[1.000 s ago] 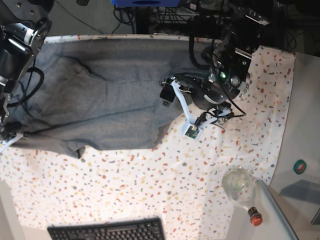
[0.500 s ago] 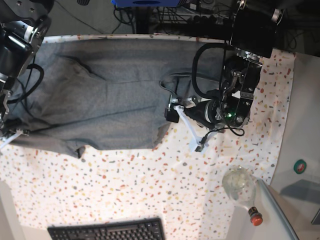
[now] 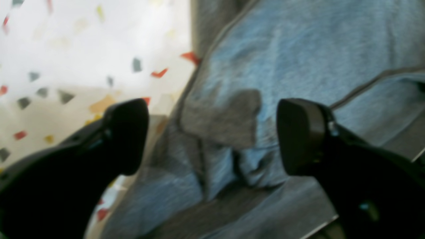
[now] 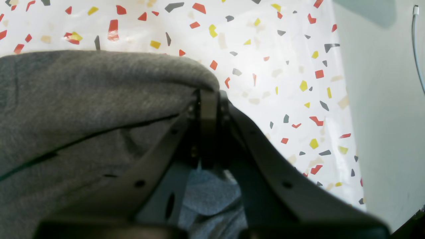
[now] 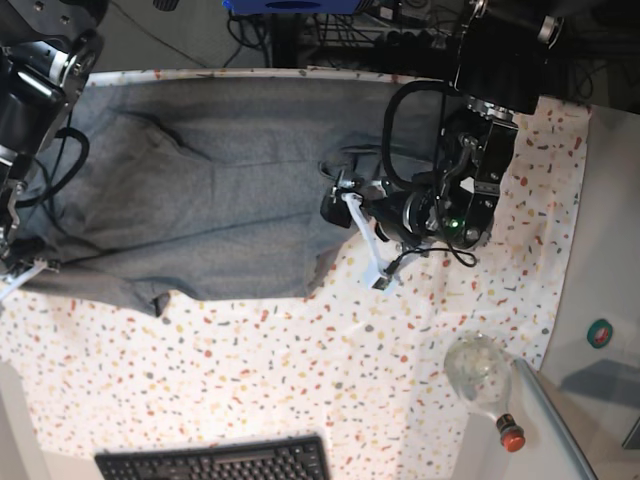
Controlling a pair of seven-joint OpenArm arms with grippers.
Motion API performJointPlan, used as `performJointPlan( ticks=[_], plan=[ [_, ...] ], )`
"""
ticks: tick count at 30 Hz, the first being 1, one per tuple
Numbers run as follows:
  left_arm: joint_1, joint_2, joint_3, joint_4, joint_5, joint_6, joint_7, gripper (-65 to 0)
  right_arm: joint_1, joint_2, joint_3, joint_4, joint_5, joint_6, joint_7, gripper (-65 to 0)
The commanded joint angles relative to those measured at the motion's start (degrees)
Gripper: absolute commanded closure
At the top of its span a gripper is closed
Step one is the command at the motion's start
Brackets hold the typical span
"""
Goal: Layout the t-shirt on the table in an organized manner, then fold the t-shirt properly
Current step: 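Release the hem and regrasp the shirt's side with the left gripper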
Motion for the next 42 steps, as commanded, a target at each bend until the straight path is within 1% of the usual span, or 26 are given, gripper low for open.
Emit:
performJointPlan(
  ticks=[1,2,3,5,8,17,18,21,22,23,28,29,31,32,34,36,38,39,41,42],
  plan=[
    [-1.7,0.3,0.0,0.2,-0.7,-0.6,-0.6,-46.6,1.4,1.0,0.1,1.0,0.0,-0.2,1.2,0.0],
    [-1.8,0.4,0.0,-0.2,-0.7,-0.6,-0.6,-42.1,1.4,1.0,0.1,1.0,0.0,-0.2,1.2,0.0],
    [-2.0,0.8,0.0,-0.4,-0.7,-0.6,-0.7,-39.0,1.4,1.0,0.1,1.0,0.0,-0.2,1.2,0.0],
    [-2.3,1.3,-0.1,-0.8,-0.7,-0.6,-0.7,-34.4,1.4,1.0,0.1,1.0,0.0,-0.2,1.2,0.0],
    [-2.8,1.4,-0.1,-0.5,-0.7,-0.6,-0.7,-32.9,1.4,1.1,0.1,1.0,0.0,-0.2,1.2,0.0],
    [-2.5,1.4,-0.1,1.3,-0.7,-0.6,-0.5,-31.9,1.4,1.1,0.1,1.0,0.0,-0.2,1.2,0.0],
    [-2.6,1.4,-0.1,0.6,-0.7,-0.6,-0.5,-29.6,1.4,1.1,0.1,1.0,0.0,-0.2,1.2,0.0],
    [-2.9,1.4,-0.1,-1.7,-0.7,-0.6,-0.5,-18.8,1.5,1.1,0.1,1.0,0.0,-0.2,1.2,0.0],
    [-2.9,1.4,-0.1,-2.1,-0.7,-0.6,-0.6,-16.1,1.5,1.1,0.1,1.0,0.0,-0.2,1.2,0.0],
    [-2.9,1.4,-0.1,-2.2,-0.7,-0.6,-0.6,-14.5,1.5,1.1,0.1,1.0,0.0,-0.2,1.2,0.0],
    [-3.0,1.3,-0.1,-2.0,-0.7,-0.6,-0.6,-12.5,1.6,1.1,0.1,1.0,0.0,-0.2,1.3,0.0],
    [-3.0,1.3,-0.1,-2.0,-0.7,-0.6,-0.6,-11.0,1.6,1.1,0.1,1.0,0.0,-0.2,1.3,0.0],
    [-3.1,1.0,-0.1,-0.8,-0.6,-0.5,-0.6,-2.0,1.6,1.1,0.1,1.0,0.0,-0.2,1.3,0.0],
    [-3.1,1.0,-0.1,0.2,-0.4,-0.5,-0.5,0.0,1.5,1.1,0.1,1.0,0.0,-0.2,1.3,0.0],
    [-3.2,1.0,-0.2,1.8,-0.3,-0.3,-0.5,0.0,1.5,1.1,0.1,1.0,0.0,-0.2,1.3,0.0],
    [-4.6,0.9,-0.2,2.4,-0.2,1.7,-0.4,0.0,1.5,1.1,0.1,1.0,0.0,-0.2,1.3,0.0],
    [-6.2,0.9,-1.6,2.2,-0.2,4.6,-0.4,0.0,1.7,1.3,0.1,1.0,0.0,-0.2,1.3,0.0],
    [-6.9,0.6,-2.7,2.4,-0.2,5.4,-0.4,0.0,1.8,1.5,0.0,1.0,0.0,-0.2,1.3,0.0],
    [-8.7,-0.9,-4.9,2.9,-0.4,5.7,-0.4,0.0,2.2,1.7,-1.7,1.0,0.0,-0.2,1.5,0.0],
    [-9.9,-1.3,-5.7,3.0,-0.3,5.7,-0.3,0.0,2.4,2.4,-2.8,0.4,0.0,-0.2,2.7,0.0]
  ],
)
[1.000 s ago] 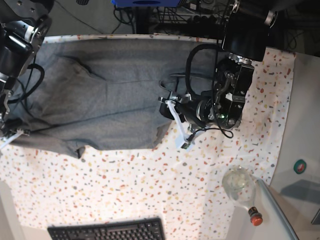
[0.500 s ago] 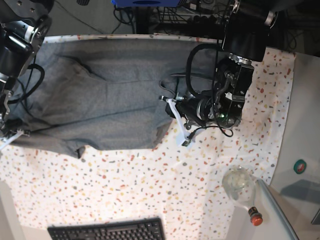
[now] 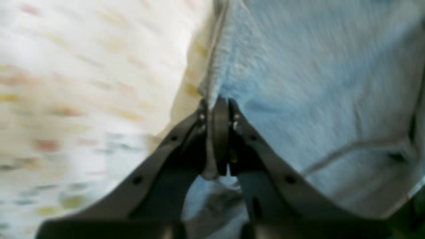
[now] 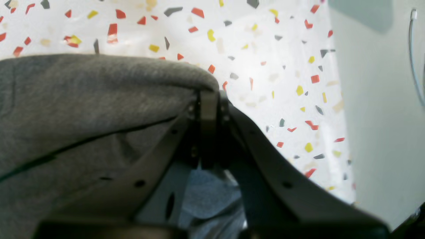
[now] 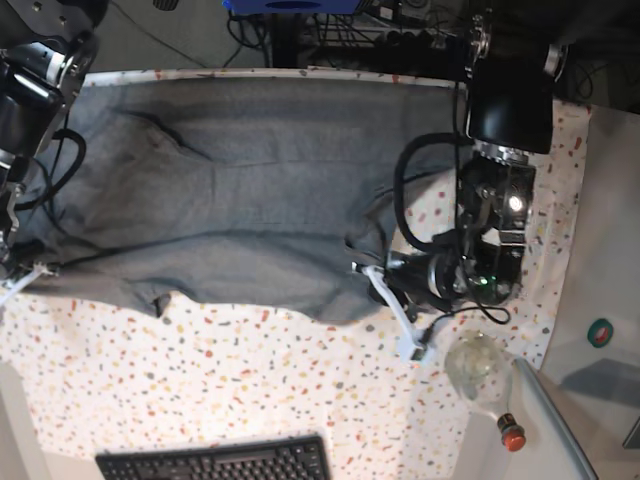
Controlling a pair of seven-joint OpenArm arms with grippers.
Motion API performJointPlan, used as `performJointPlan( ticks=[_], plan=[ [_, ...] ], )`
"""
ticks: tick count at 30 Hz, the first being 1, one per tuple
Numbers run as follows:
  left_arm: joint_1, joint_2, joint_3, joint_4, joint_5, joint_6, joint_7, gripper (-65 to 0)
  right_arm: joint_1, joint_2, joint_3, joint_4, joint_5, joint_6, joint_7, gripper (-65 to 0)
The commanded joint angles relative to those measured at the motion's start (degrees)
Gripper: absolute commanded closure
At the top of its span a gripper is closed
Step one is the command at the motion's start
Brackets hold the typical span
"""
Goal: Layout the t-shirt on the table in an organized manner, then fold the t-shirt properly
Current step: 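Release the hem and regrasp the shirt's side with the left gripper, then fold the shirt lengthwise with both grippers, bringing the hem over the body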
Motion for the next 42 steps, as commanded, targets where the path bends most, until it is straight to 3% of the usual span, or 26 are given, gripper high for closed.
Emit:
performJointPlan(
  ticks=[1,4,10,15,22,26,31,38,42],
  plan=[
    [-2.6,-0.7,-0.9,1.3,-0.2,0.5,-0.7,0.0,1.9,2.0,-1.2,-0.5,0.2,-0.2,3.5,0.0],
    [-6.0,-2.0,-0.8,1.1,-0.2,0.5,-0.7,0.0,3.1,4.1,-4.3,-5.6,0.2,-0.2,9.0,0.0],
    [-8.4,-3.9,-1.1,1.0,-0.2,0.5,-0.7,0.0,6.9,6.6,-5.2,-11.3,0.2,-0.2,14.0,0.0],
    [-7.0,-4.0,-0.7,-1.6,-0.2,0.5,-0.8,0.0,8.6,7.0,-5.5,-17.4,0.2,-0.1,23.5,0.0],
    [-6.8,-4.0,-0.9,-4.6,-0.1,0.5,-2.7,0.0,9.6,11.0,-15.2,-25.0,0.2,-0.1,34.1,0.0],
    [-6.9,-4.1,-0.4,-4.7,-0.1,0.5,-7.5,0.0,9.6,11.0,-15.0,-24.8,0.2,-0.1,35.2,0.0],
    [-10.6,-3.8,0.0,-7.8,0.0,0.5,-7.9,0.0,9.6,11.0,-15.0,-24.8,0.2,-0.1,35.2,0.0],
    [-15.4,-5.2,11.3,-17.4,0.0,0.5,-17.0,0.0,9.4,11.0,-14.9,-24.8,0.2,-0.1,35.3,0.0],
    [-16.4,-5.2,13.5,-19.3,0.0,0.5,-22.0,0.0,9.3,11.0,-14.9,-24.8,0.2,-0.1,35.3,0.0]
  ],
)
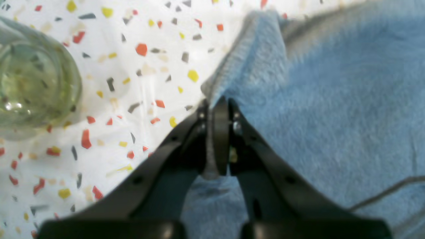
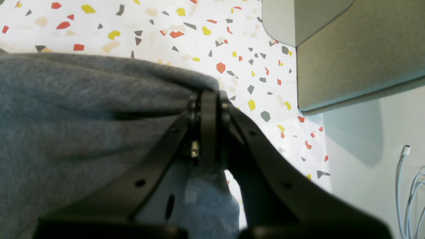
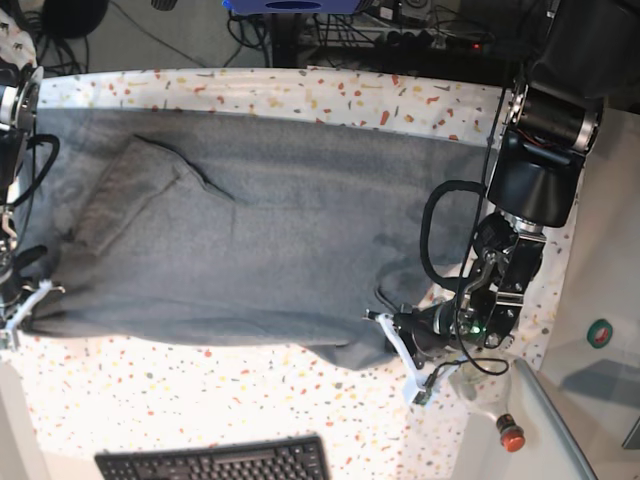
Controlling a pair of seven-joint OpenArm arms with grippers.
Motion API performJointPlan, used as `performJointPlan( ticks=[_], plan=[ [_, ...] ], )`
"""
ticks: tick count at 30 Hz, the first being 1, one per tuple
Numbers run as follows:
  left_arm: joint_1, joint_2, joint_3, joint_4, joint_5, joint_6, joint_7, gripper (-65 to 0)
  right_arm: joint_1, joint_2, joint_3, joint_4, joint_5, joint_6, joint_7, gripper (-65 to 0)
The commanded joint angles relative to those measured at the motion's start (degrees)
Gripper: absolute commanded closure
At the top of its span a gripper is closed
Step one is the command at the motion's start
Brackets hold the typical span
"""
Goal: Layout the t-shirt on the table in an organized manner, then fold the t-shirt properly
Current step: 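Fold the shirt lengthwise with both grippers, bringing the hem over the body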
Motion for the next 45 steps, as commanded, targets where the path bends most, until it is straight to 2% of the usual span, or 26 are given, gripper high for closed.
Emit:
performJointPlan(
  ticks=[1,7,13,21,26,30,37,45],
  plan=[
    [-3.1,-0.4,-0.3,0.2,-0.3,0.2,-2.3,0.0,1.4,1.3,0.3,1.0,0.5,-0.5,1.7,0.0],
    [-4.5,-1.3,0.6,-2.6,-0.3,0.0,-2.4,0.0,0.4,1.3,0.3,1.0,0.5,-0.5,3.1,0.0],
    [-4.7,-3.3,8.4,-2.0,-0.3,0.0,-2.5,0.0,-1.3,1.2,0.4,2.8,0.5,-0.5,4.1,0.0],
    [0.8,-10.0,8.9,10.6,-0.4,0.0,-2.0,0.0,-8.4,0.7,2.8,10.9,0.5,-0.5,3.5,0.0],
    [5.8,-12.2,8.5,15.1,-0.4,0.0,1.3,0.0,-12.5,0.5,2.6,13.3,0.5,-0.5,3.5,0.0],
    [10.1,-14.2,8.5,19.2,-0.7,0.0,1.4,0.0,-16.0,-1.5,3.9,18.0,0.5,-0.5,3.4,0.0],
    [17.0,-17.8,8.4,24.5,-0.8,0.0,1.4,0.0,-21.6,-3.2,5.0,26.1,0.5,-0.5,-5.1,0.0],
    [18.4,-19.2,8.4,25.5,-0.8,0.0,1.4,0.0,-25.3,-5.0,5.0,28.7,0.5,-0.5,-5.5,0.0]
  ],
)
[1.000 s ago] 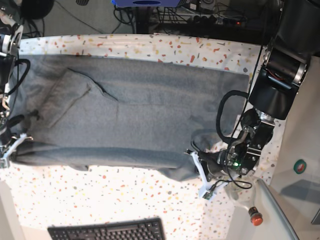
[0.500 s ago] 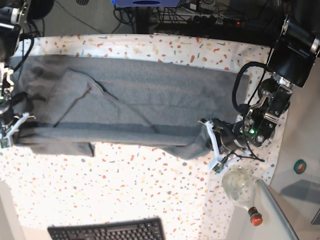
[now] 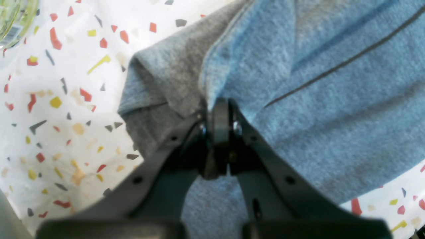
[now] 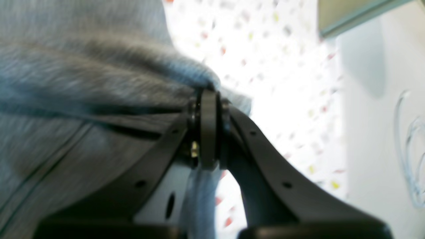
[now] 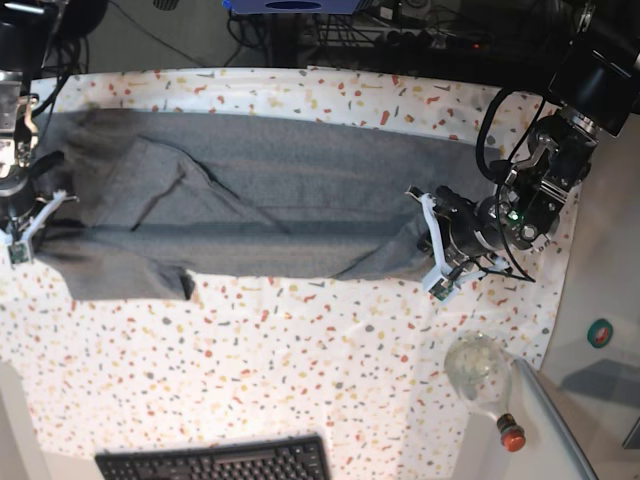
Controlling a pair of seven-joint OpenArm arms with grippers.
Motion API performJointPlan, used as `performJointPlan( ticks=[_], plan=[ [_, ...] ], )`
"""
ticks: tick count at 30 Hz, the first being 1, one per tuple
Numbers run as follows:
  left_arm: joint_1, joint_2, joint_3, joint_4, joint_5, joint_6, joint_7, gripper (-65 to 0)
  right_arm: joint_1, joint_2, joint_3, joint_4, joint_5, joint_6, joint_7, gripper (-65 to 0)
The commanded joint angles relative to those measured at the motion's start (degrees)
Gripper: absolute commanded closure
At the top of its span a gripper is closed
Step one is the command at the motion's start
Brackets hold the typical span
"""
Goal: Layout the t-shirt on the table in an organized manner, then fold the t-shirt properly
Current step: 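Fold the shirt lengthwise with both grippers, bringing the hem over the body, then release the shirt and sweep the right gripper across it to flatten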
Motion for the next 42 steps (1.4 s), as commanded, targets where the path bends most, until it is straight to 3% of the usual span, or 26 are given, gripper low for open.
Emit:
performJointPlan(
  ticks=[1,4,11,19,24,28,30,33,36,37,39,42],
  plan=[
    [-1.0,-2.0,-0.6,1.0,0.1,0.4,-0.7,0.0,0.0,0.7,0.3,1.6,0.2,-0.6,0.7,0.0],
    [-1.0,-2.3,-0.6,2.4,0.1,0.4,-0.6,0.0,-1.4,0.5,0.3,4.6,0.2,-0.6,-2.5,0.0],
    [-0.8,-2.3,0.0,7.2,0.5,0.4,8.2,0.0,-2.3,0.4,0.1,7.4,0.2,-0.6,-8.2,0.0],
    [2.7,-2.4,0.0,6.1,0.6,0.4,8.3,0.0,-2.4,-1.2,0.3,7.2,0.2,-0.6,-8.7,0.0],
    [2.7,-2.4,-0.2,6.3,0.6,0.4,8.3,0.0,-2.4,-2.3,0.3,7.8,0.2,-0.6,-14.6,0.0],
    [2.8,-3.7,-0.4,6.8,0.6,0.4,8.3,0.0,-3.0,-3.5,0.3,9.8,0.2,-0.6,-14.8,-15.8],
    [2.8,-4.3,-0.5,7.2,0.6,0.4,8.3,-14.2,-4.0,-3.5,0.3,11.8,0.2,-0.6,-14.9,-20.9],
    [2.8,-6.2,-0.6,9.7,0.4,0.4,8.3,-41.3,-4.9,-4.8,0.3,14.7,0.2,-0.6,-16.4,-33.0],
    [3.3,-7.2,-0.7,12.7,0.2,0.6,8.3,-61.7,-6.2,-5.1,0.3,18.3,0.2,-0.6,-17.9,-39.9],
    [4.0,-7.2,-1.4,14.0,0.2,0.6,8.3,-65.0,-6.9,-5.2,0.3,19.8,0.2,-0.6,-17.9,-39.3],
    [6.7,-7.2,-5.8,16.9,0.1,0.6,8.3,-65.0,-8.7,-6.4,0.3,23.7,0.2,-0.6,-17.9,-38.3],
    [14.6,-6.9,-17.1,21.9,0.0,0.6,8.3,-64.3,-11.7,-8.5,0.3,30.0,0.2,-0.7,-17.9,-38.1]
  ],
)
